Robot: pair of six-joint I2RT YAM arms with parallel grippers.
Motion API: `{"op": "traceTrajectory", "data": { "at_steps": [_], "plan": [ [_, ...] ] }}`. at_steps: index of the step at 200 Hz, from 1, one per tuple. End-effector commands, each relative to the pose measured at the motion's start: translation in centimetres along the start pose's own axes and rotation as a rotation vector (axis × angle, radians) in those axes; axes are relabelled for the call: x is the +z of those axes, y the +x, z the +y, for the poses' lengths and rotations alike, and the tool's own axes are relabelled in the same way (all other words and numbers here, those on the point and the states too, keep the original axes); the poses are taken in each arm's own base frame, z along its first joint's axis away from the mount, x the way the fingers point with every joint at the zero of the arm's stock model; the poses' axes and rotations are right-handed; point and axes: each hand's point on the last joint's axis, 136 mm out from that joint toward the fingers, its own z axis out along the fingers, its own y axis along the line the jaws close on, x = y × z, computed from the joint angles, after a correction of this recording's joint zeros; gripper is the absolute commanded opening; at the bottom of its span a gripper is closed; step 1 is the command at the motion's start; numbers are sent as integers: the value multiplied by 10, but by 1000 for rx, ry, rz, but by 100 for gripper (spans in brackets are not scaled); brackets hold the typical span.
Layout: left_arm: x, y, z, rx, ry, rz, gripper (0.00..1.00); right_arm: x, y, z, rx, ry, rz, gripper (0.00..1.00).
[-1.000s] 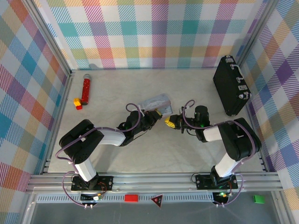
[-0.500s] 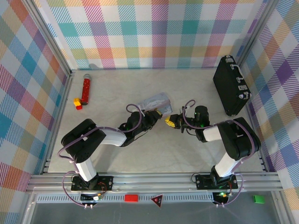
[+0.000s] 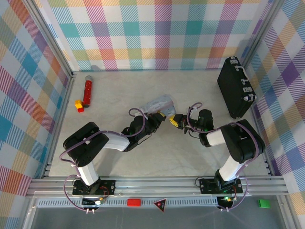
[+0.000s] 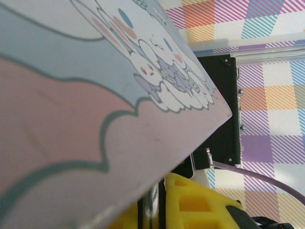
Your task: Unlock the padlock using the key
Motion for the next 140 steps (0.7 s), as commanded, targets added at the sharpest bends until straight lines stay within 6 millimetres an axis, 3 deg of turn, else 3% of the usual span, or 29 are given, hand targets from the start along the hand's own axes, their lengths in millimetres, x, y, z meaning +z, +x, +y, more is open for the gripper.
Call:
{"op": "traceTrajectory", "data": {
  "at_steps": [1, 40, 140],
  "plan": [
    [-15, 96, -36, 9, 145, 366, 0, 10, 2, 43, -133, -116, -21, 0],
    [-14, 90, -29, -11, 124, 329, 0, 9, 8, 42, -138, -116, -15, 0],
    [-13, 75, -29, -30, 121, 276, 0, 11, 51, 30, -152, -73, 54, 0]
  ]
}}
